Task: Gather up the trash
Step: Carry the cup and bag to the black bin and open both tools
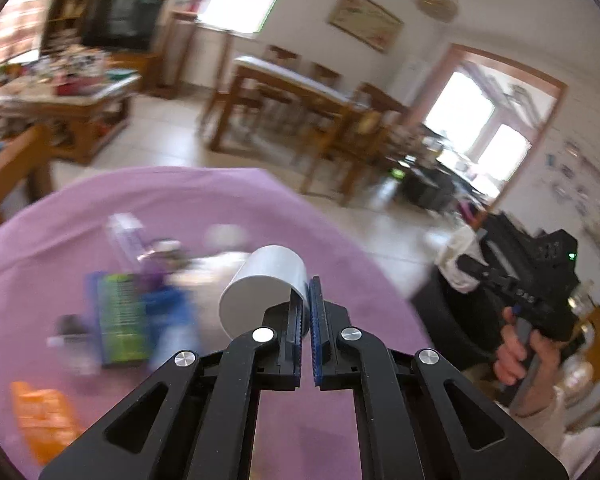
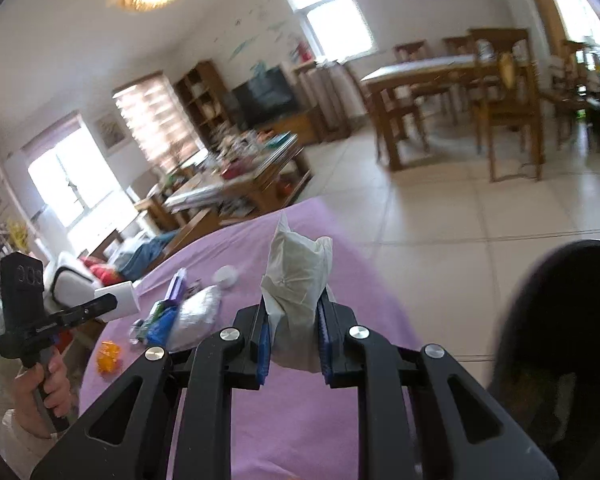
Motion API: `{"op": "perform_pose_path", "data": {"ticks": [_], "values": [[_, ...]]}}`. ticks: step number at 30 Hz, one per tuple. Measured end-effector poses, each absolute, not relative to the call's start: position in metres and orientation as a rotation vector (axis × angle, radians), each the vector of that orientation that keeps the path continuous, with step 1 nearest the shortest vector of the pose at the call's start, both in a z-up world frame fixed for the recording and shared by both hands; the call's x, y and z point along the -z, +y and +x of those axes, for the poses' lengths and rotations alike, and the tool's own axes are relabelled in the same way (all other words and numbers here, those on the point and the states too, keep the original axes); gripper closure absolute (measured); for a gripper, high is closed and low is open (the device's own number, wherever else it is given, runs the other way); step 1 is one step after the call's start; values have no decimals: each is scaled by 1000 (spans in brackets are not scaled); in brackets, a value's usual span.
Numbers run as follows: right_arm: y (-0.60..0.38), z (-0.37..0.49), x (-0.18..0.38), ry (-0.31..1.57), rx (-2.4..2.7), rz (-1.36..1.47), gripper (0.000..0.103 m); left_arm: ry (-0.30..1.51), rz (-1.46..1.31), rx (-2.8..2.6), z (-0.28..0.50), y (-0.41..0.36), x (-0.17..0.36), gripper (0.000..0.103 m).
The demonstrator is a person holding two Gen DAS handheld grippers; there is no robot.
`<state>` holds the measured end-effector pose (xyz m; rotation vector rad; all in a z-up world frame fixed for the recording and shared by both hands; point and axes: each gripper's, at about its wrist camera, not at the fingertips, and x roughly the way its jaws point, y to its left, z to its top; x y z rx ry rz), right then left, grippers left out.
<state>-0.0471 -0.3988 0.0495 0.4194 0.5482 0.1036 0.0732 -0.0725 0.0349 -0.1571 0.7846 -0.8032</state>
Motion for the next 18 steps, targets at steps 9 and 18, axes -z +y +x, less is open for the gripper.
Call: {"op": "perform_pose_path", "data": {"ticks": [9, 18], "values": [[-481, -124, -39, 483, 99, 475, 84, 827, -87, 1062, 22, -221, -18, 99], [-542, -150, -19, 448, 220, 573, 84, 879, -50, 1258, -18, -343, 3, 99]]}}
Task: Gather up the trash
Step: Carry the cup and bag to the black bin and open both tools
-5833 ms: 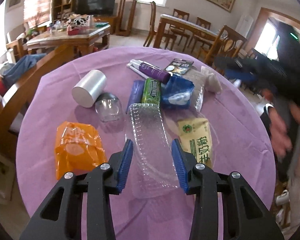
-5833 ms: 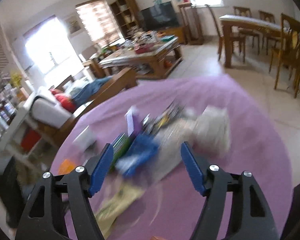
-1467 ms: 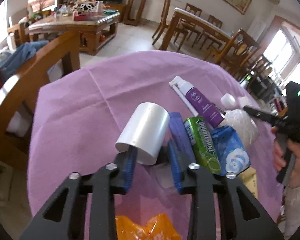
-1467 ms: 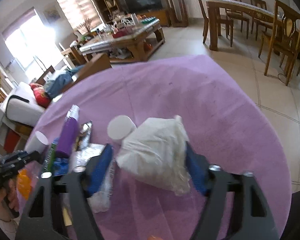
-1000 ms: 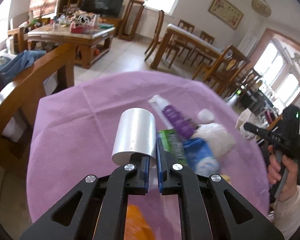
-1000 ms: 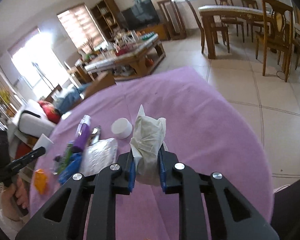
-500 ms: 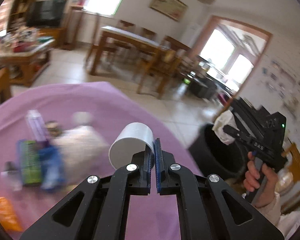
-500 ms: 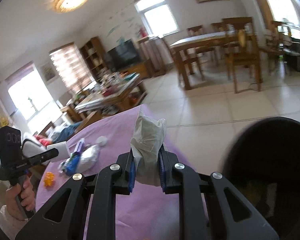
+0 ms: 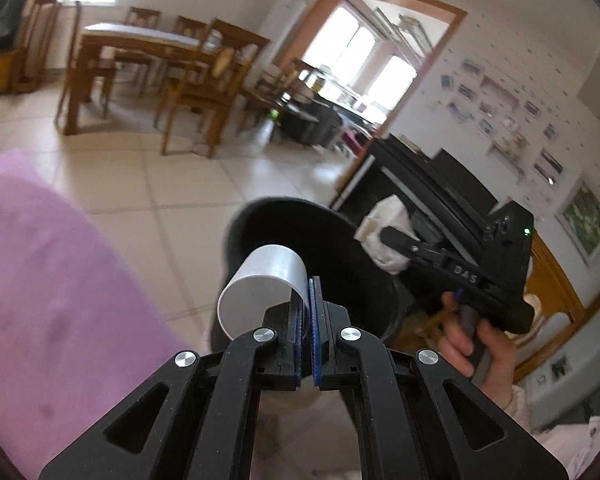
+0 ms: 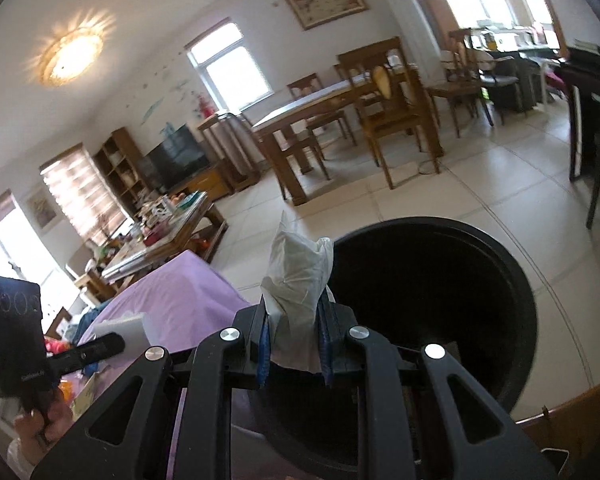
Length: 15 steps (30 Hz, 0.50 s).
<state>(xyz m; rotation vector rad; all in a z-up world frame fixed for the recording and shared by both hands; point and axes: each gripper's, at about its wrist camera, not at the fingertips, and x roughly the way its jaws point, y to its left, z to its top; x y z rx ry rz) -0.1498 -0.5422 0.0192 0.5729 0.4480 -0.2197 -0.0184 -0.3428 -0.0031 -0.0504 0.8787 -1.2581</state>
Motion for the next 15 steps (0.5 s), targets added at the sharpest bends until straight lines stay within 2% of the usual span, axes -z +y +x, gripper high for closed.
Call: {"op": "perform_pose_path", "data": {"ticks": [8, 15], "values": [[-571, -161, 7, 468, 252, 627, 84, 945, -10, 1289, -32, -420, 41, 99], [-583, -165, 25, 496, 263, 659, 84, 999, 41, 1289, -39, -456, 69, 99]]}}
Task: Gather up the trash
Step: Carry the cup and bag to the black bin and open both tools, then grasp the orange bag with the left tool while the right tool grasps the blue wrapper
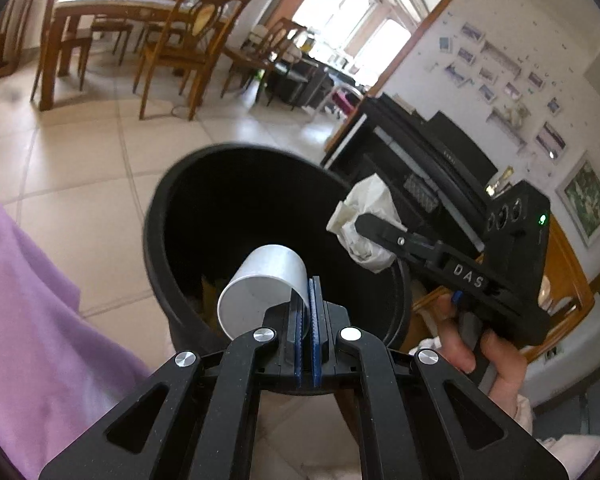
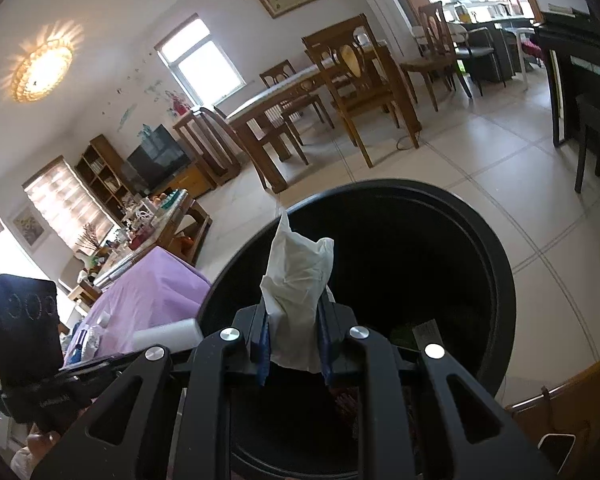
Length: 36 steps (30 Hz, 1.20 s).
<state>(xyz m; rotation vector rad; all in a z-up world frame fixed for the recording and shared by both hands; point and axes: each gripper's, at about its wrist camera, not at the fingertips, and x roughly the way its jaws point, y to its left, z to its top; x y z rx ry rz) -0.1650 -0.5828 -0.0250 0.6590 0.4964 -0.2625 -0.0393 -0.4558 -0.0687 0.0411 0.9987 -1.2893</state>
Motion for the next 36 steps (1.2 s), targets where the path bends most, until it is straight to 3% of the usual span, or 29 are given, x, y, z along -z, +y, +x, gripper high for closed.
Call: {"op": "perform_pose_path", "data": {"ticks": [7, 8, 10, 11, 12, 13, 14, 16, 25, 36], "values": [[-585, -168, 34, 518, 277, 680, 81, 1029, 93, 1271, -44, -478, 83, 98], [-587, -166, 34, 522, 284, 680, 80, 1022, 99, 1263, -46, -477, 84, 93], [-588, -163, 34, 532, 289, 680, 80, 1019, 115, 1246, -48, -476, 82, 67], [-588, -165, 35, 534, 288, 681, 79, 1011, 116, 1236, -49, -472, 80, 39], [-587, -166, 35, 539, 289, 677, 77, 983, 116, 1213, -51, -466, 75, 23], [-586, -165, 34, 546, 290, 672, 64, 946, 116, 1198, -53, -461, 70, 21], [-585, -165, 34, 547, 289, 673, 40, 928, 118, 1196, -54, -456, 65, 20], [-583, -166, 31, 530, 291, 679, 24, 915, 110, 1197, -56, -446, 54, 20], [-546, -130, 5, 544, 227, 593, 22, 818, 6, 1030, -48, -296, 11, 20], [-335, -1, -42, 652, -238, 296, 22, 731, -83, 419, -17, -21, -14, 20]]}}
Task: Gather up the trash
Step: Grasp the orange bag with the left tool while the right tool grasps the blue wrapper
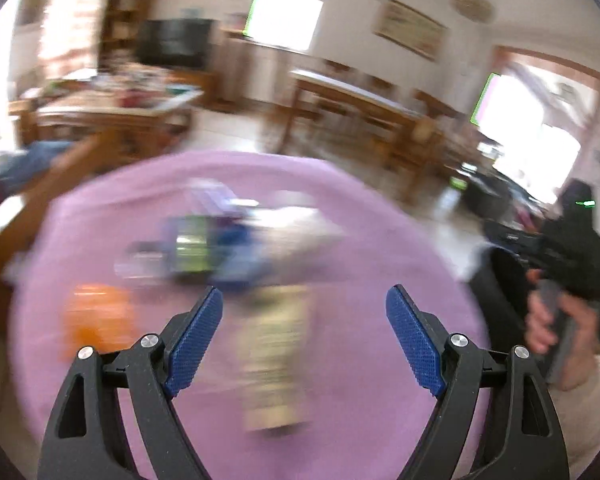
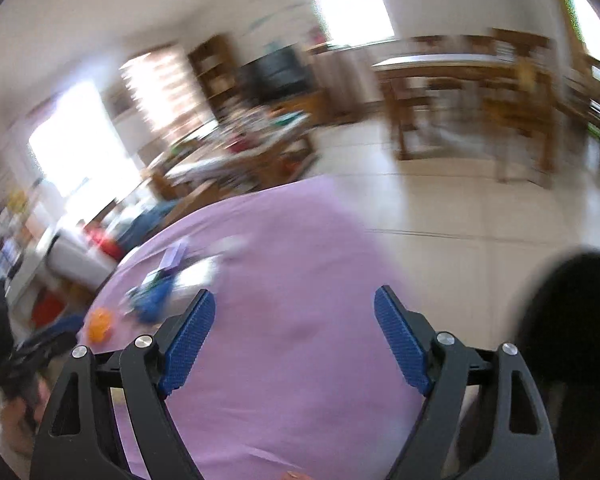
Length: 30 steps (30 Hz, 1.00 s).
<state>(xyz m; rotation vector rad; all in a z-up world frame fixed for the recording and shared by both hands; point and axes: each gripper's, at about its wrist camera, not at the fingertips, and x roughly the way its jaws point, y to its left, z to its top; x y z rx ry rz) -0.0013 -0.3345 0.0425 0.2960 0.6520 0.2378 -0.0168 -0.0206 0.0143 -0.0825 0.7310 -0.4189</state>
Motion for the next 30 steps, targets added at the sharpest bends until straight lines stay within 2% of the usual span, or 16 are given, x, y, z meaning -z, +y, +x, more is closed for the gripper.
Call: {"op": "perform_pose_path", "data": {"ticks": [5, 8, 11, 14, 19, 21, 22, 24, 25, 30], "values": [[-231, 43, -43, 718, -448, 172, 22, 793, -44, 218, 1, 51, 1, 21], [-185, 70, -32, 776, -508, 140, 24, 836, -21, 187, 11, 65, 15, 30], [-154, 97, -15, 840, -520, 142, 35, 876, -8, 197, 21, 71, 29, 40], [-148, 110, -3, 879, -493, 142, 38, 904, 0, 221, 31, 67, 38, 52], [-144, 111, 13, 905, -467, 89, 58, 898, -18, 238, 37, 67, 48, 58], [-143, 107, 14, 899, -454, 55, 73, 899, -32, 254, 38, 68, 51, 68], [-142, 107, 15, 902, -451, 46, 80, 900, -37, 262, 39, 68, 53, 70], [-142, 104, 15, 899, -457, 45, 85, 889, -32, 268, 38, 66, 56, 74], [-143, 103, 13, 894, -457, 45, 92, 887, -34, 274, 37, 65, 56, 75], [-159, 85, -1, 841, -459, 66, 99, 856, -62, 295, 29, 65, 49, 78]]}}
